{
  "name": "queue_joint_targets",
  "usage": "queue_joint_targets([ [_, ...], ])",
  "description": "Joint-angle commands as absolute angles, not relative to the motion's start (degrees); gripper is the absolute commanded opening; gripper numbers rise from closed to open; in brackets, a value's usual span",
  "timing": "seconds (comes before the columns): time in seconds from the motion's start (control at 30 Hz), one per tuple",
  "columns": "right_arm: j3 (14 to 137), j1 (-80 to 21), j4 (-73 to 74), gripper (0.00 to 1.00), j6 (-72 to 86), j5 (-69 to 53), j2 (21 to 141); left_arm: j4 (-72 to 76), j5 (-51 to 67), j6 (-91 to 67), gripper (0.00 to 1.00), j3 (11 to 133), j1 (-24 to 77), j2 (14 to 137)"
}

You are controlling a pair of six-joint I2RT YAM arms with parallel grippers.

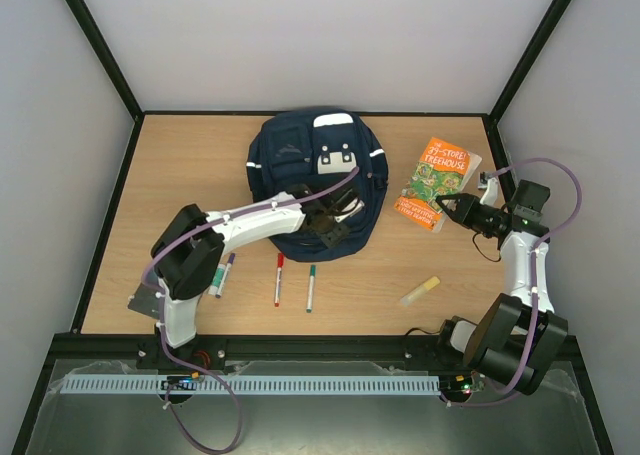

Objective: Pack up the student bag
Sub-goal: Place the book in the student bag.

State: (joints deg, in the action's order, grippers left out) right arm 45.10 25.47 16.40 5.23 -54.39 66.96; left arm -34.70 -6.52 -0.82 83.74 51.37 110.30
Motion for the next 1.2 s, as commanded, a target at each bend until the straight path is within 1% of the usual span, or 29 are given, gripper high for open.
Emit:
queue_joint_targets([
  [0.0,46.2,25.6,16.2,0.01,3.8,-58.3,65.8,-35.7,-6.7,1.1,0.61,84.6,53.4,109.1],
  [0.13,46.2,25.6,16.3,0.01,3.8,-58.2,65.7,-35.4,-4.5,3.1,0.57,83.4,53.7,107.6],
  [0.23,46.2,25.6,16.3,0.01,3.8,-58.1,65.5,-35.8,-4.1,3.4,0.58,83.5,53.6,109.3],
  [0.37,46.0,25.6,16.1,0.01,3.9,-57.8,65.6,-36.7,-6.7,3.2,0.56,84.5,54.0,111.7],
  [0.43,46.0,25.6,16.1,0.01,4.0,-57.9,65.7,-36.7,-7.5,3.4,0.53,84.5,54.1,112.4],
  [0.53,46.1,25.5,16.1,0.01,3.9,-57.9,65.8,-37.4,-9.0,3.5,0.46,85.0,54.1,114.0],
  [0.67,46.1,25.6,16.1,0.01,3.8,-57.8,65.8,-37.2,-9.1,3.6,0.45,84.5,54.5,114.2],
  [0.87,46.0,25.6,16.2,0.01,3.9,-57.9,66.0,-37.8,-11.5,3.2,0.18,86.1,54.8,114.2],
  [0.97,45.6,25.6,15.7,0.01,4.2,-56.3,65.2,-37.8,-11.1,3.4,0.14,88.0,55.1,113.0],
  [1.0,45.2,25.6,15.0,0.01,4.7,-55.0,64.4,-37.5,-11.3,3.5,0.10,88.4,55.2,112.4],
  [1.03,44.6,25.6,14.0,0.01,5.6,-53.8,63.3,-37.0,-11.6,3.7,0.04,88.8,55.3,111.6],
  [1.07,44.1,25.6,13.3,0.01,6.4,-53.0,62.5,-36.5,-12.1,3.8,0.03,89.0,55.3,110.9],
  [1.17,44.6,25.6,13.9,0.01,7.3,-53.8,61.7,-35.2,-15.0,4.4,0.02,90.3,55.3,108.8],
])
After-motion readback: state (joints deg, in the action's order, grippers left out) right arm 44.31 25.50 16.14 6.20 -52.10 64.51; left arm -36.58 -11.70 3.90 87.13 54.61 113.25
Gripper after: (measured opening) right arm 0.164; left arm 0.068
